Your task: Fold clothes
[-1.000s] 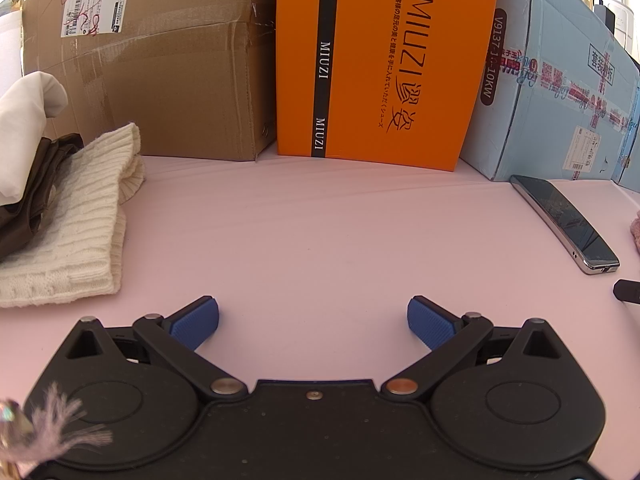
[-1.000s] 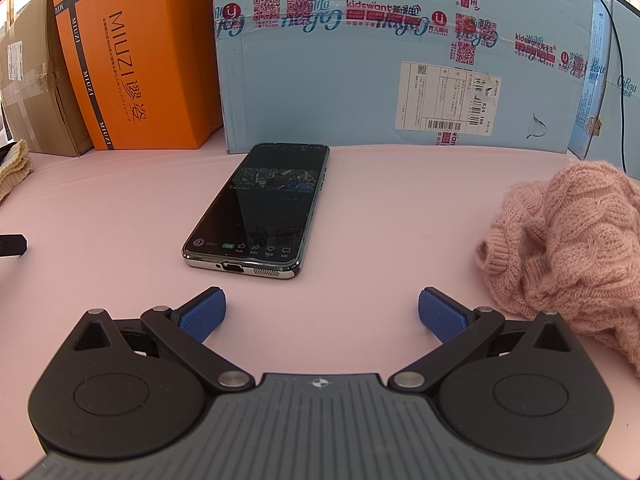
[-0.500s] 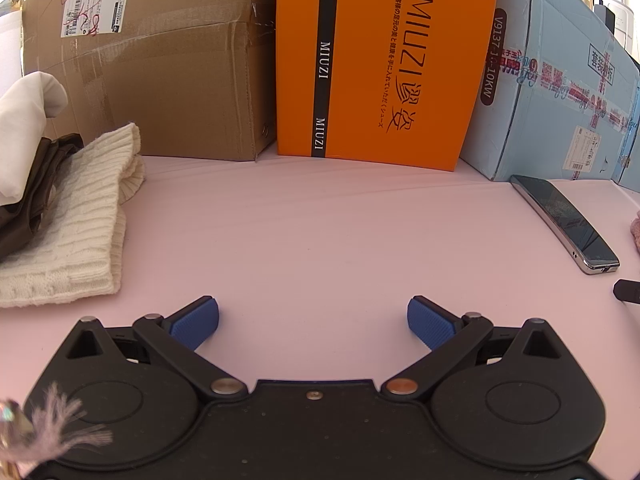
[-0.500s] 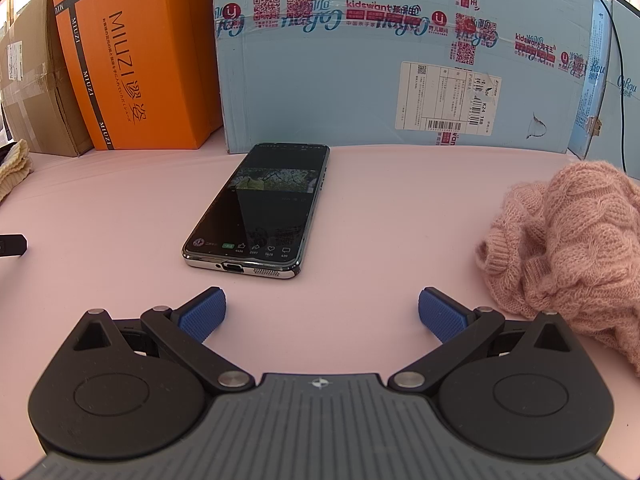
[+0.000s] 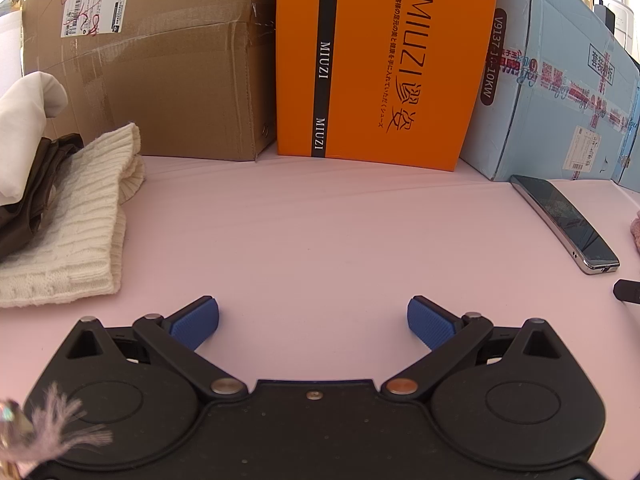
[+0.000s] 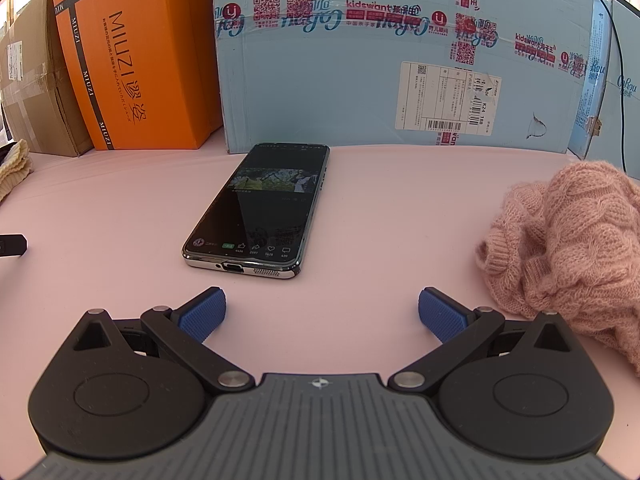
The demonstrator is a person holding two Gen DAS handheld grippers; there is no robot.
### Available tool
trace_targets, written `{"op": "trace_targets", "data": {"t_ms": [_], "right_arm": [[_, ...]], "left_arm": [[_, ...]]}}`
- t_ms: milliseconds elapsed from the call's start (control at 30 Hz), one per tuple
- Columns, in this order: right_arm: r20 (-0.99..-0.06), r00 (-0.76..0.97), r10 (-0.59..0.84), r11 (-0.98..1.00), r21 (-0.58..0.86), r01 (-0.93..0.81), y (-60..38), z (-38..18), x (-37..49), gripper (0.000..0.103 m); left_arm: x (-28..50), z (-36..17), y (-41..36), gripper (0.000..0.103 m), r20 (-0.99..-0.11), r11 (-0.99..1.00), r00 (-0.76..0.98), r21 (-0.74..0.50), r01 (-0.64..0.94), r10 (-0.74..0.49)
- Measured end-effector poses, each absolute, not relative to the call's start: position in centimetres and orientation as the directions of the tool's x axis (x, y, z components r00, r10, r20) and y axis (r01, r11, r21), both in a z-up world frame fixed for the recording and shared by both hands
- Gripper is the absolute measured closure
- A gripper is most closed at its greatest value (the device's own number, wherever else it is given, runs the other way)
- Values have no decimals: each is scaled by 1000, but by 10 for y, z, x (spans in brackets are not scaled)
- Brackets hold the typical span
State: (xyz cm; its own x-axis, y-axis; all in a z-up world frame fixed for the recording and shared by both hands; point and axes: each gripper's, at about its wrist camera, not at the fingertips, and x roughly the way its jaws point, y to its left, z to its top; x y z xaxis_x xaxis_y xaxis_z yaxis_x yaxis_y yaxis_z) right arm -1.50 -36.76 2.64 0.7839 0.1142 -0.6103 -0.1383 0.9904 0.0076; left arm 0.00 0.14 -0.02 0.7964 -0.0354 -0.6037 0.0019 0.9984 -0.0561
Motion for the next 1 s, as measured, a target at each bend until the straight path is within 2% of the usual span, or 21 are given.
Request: {"op": "trace_targets", "data": {"t_ms": [1000], "right_arm": [[-610,784,114,990,8,-139,-369,26,-16,0]], "left_arm": [[0,0,2,0,-604,998,797,-56,2,-36]]}}
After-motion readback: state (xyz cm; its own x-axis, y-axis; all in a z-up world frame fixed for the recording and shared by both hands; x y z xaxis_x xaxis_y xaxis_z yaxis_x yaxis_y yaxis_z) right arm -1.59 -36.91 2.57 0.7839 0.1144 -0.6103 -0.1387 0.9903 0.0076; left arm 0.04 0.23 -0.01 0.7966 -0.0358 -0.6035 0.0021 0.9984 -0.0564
